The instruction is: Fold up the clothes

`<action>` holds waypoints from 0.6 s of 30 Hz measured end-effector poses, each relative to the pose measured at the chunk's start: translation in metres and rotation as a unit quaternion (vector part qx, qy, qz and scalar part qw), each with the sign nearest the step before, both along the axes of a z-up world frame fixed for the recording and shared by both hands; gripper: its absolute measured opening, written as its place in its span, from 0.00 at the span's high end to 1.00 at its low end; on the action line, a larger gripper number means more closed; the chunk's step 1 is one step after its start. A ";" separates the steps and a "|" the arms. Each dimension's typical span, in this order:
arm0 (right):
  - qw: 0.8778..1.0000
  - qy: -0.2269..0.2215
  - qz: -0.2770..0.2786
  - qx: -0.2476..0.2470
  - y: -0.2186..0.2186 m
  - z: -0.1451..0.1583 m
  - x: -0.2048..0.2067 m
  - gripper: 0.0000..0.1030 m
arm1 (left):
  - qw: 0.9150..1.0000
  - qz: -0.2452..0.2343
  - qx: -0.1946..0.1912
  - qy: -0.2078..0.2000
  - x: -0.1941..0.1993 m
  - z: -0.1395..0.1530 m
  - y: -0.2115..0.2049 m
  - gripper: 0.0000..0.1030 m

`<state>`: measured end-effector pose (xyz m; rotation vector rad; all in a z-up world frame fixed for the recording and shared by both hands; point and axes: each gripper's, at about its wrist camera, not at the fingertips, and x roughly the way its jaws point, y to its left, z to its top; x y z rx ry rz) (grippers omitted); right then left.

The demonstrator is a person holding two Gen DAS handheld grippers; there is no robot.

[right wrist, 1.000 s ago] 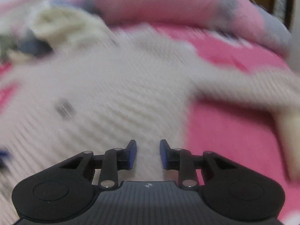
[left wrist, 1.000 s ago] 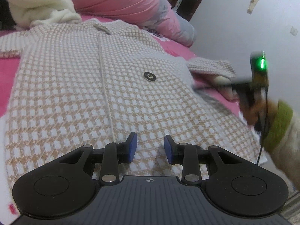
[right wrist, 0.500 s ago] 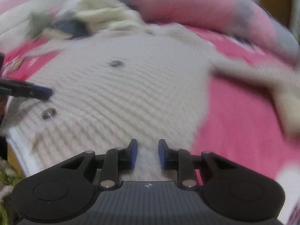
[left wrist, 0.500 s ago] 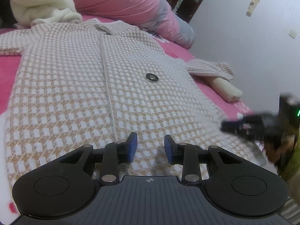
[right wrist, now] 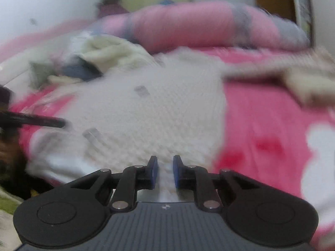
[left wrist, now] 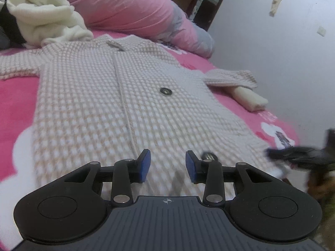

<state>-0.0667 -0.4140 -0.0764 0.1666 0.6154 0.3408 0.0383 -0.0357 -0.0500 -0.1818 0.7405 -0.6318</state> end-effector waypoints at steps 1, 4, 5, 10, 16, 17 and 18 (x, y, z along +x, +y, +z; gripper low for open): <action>0.999 -0.004 -0.022 0.044 -0.014 -0.002 -0.007 0.86 | 1.000 -0.005 0.021 0.011 -0.005 -0.004 -0.001 0.63; 0.993 -0.007 -0.092 0.079 -0.030 0.014 -0.017 0.84 | 0.998 -0.006 0.064 0.000 -0.024 -0.005 0.002 0.63; 0.990 -0.007 -0.107 0.092 -0.036 0.024 -0.021 0.84 | 0.998 -0.007 0.062 -0.001 -0.028 -0.002 0.005 0.63; 0.990 -0.053 -0.090 0.095 -0.003 0.068 -0.008 0.82 | 0.999 -0.017 0.037 -0.022 -0.025 0.024 0.003 0.63; 0.995 -0.071 -0.066 0.038 0.042 0.068 0.016 0.67 | 0.999 -0.021 0.031 -0.006 -0.002 0.014 -0.025 0.61; 0.995 -0.066 -0.068 0.030 0.043 0.066 0.018 0.67 | 0.999 -0.022 0.032 0.015 0.002 0.004 -0.030 0.61; 0.995 -0.061 -0.071 0.022 0.045 0.065 0.021 0.67 | 0.998 -0.025 0.032 0.040 0.004 -0.007 -0.032 0.61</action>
